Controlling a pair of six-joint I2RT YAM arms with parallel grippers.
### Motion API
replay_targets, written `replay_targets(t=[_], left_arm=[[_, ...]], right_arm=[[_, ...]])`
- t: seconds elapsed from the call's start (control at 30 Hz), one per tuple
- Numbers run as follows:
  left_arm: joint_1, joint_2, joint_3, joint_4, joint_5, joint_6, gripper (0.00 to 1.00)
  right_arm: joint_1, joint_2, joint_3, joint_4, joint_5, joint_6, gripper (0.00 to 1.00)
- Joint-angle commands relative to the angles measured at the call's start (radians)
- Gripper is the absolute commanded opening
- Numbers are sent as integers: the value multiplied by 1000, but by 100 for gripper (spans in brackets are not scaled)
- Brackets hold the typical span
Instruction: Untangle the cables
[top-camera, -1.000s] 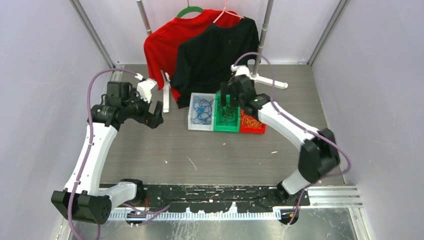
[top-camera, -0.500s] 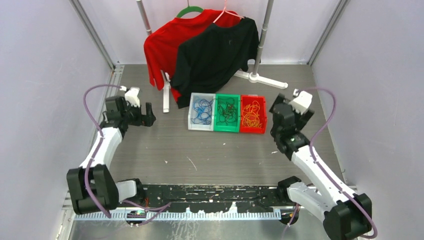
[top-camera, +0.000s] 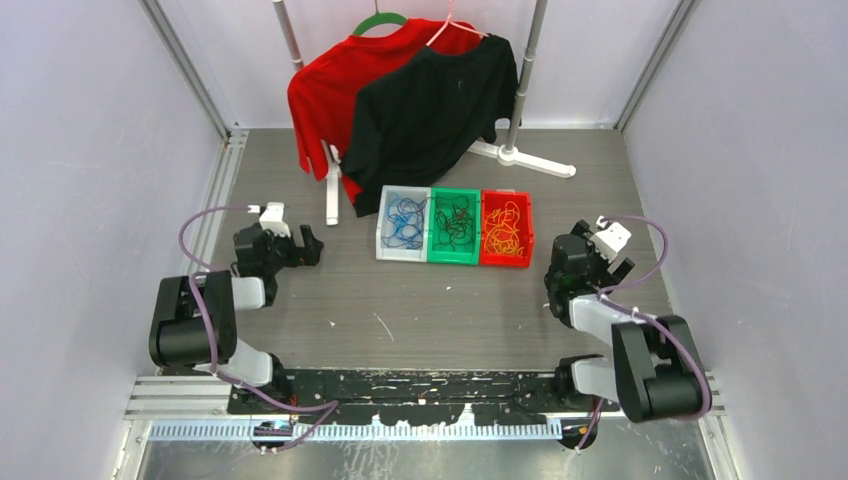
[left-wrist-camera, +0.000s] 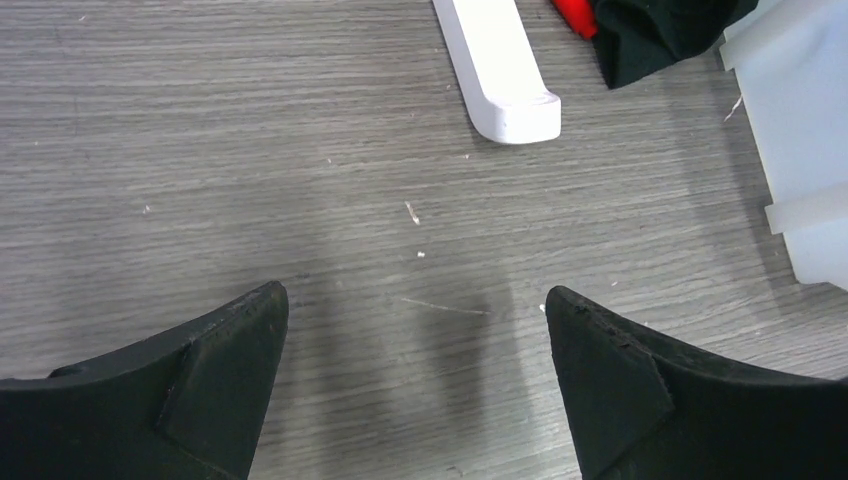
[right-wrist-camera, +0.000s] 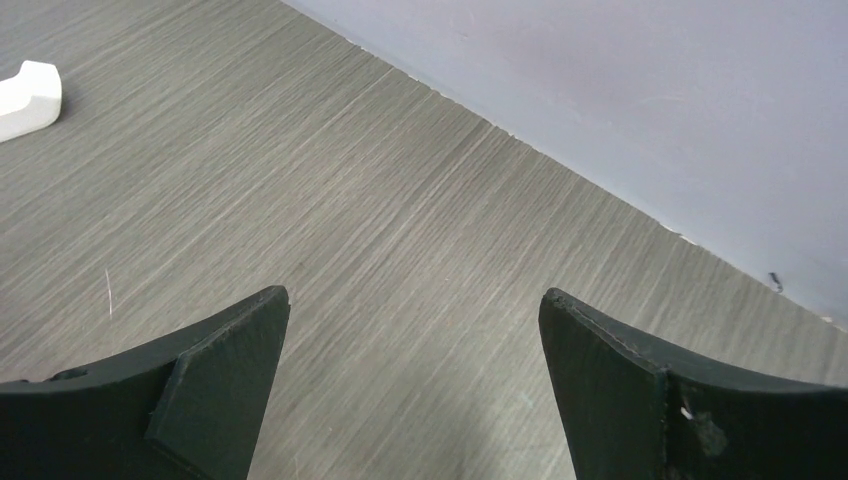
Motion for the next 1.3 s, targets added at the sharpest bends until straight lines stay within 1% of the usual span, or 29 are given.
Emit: replay_targets(t=[0.0, 0.03, 0.1, 0.13, 0.17, 0.2, 0.23, 0.27, 0.3, 0.33, 0.37, 0.43, 0.47, 0.5, 0.57, 0.63, 1.0, 1.13, 1.27], left_arm=[[-33, -14, -82, 308, -58, 13, 100], [-45, 1, -111, 382, -75, 25, 99], [-59, 92, -182, 641, -111, 11, 99], [-59, 109, -197, 677, -114, 5, 99], [-62, 85, -195, 627, -119, 11, 99], [-69, 51, -179, 550, -121, 25, 100], [-78, 46, -150, 485, -130, 35, 100], [-88, 57, -116, 436, -145, 41, 99], [-101, 64, -78, 385, -155, 49, 100], [-105, 51, -48, 301, -154, 57, 100], [-108, 39, -46, 277, -159, 61, 100], [-110, 56, -59, 335, -166, 56, 100], [-109, 54, -63, 344, -167, 55, 100], [-109, 46, -58, 320, -165, 56, 99], [-109, 50, -59, 321, -168, 57, 100], [-109, 51, -59, 326, -170, 56, 100], [-110, 49, -58, 324, -169, 57, 99], [-109, 49, -58, 325, -169, 57, 100], [-110, 50, -58, 325, -169, 57, 100]], right_arm=[[-34, 128, 0, 280, -59, 55, 100], [-36, 167, 0, 322, -78, 56, 100], [-37, 246, 0, 442, -153, -22, 100], [-36, 260, 1, 463, -219, -56, 100], [-35, 264, -4, 473, -353, -84, 100], [-35, 285, -19, 523, -447, -121, 100], [-29, 350, -41, 619, -506, -158, 100], [-12, 421, -62, 760, -499, -211, 100], [7, 421, -63, 770, -484, -230, 100], [10, 388, -46, 688, -488, -212, 100], [-2, 376, -19, 621, -498, -195, 100], [-27, 382, 26, 548, -512, -175, 100], [-42, 371, 35, 503, -529, -158, 100], [-53, 361, 37, 480, -539, -146, 100], [-54, 372, 28, 514, -537, -157, 100], [-54, 361, 32, 488, -537, -152, 100], [-54, 369, 36, 494, -542, -155, 100], [-78, 366, 56, 443, -596, -142, 100], [-81, 361, 49, 457, -600, -141, 100]])
